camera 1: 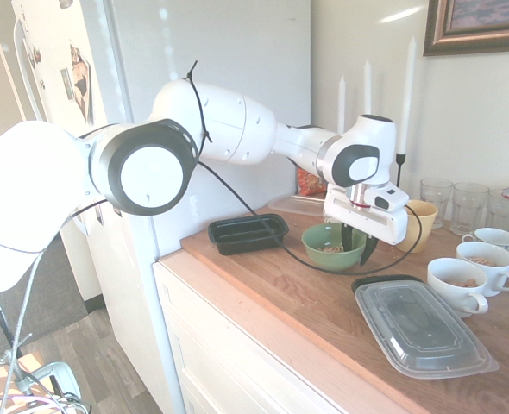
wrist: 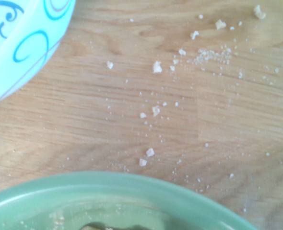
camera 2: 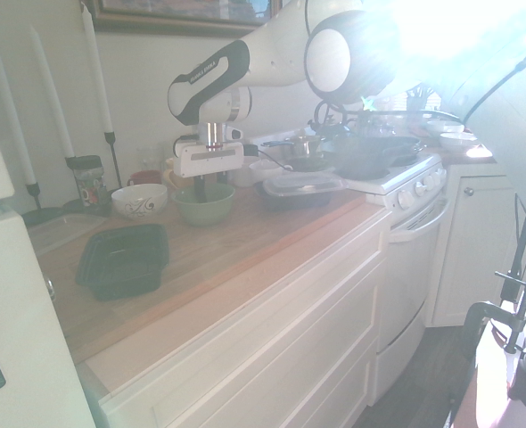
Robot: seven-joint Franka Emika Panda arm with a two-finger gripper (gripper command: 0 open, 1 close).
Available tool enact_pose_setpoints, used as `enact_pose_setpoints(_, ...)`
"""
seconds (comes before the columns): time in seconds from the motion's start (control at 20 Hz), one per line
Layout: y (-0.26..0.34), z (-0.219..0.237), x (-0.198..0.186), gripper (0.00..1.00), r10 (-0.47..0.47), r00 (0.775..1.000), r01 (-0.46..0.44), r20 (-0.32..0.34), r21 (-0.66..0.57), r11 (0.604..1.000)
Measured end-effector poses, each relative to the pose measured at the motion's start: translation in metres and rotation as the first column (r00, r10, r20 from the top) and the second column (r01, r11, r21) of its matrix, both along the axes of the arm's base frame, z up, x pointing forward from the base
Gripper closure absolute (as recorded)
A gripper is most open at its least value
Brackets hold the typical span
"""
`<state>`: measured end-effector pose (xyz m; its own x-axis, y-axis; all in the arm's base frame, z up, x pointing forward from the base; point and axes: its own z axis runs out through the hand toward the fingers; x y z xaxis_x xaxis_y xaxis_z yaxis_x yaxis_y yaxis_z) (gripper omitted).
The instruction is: Pour the cereal into the box
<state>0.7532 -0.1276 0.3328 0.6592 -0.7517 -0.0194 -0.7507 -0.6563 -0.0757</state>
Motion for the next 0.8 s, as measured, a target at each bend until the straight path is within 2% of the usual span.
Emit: enact_pose_setpoints(0.8, -0.016, 0.012, -0.003, 1.00, -0.029, 0.999, 0.029, 0.020, 0.018, 0.999)
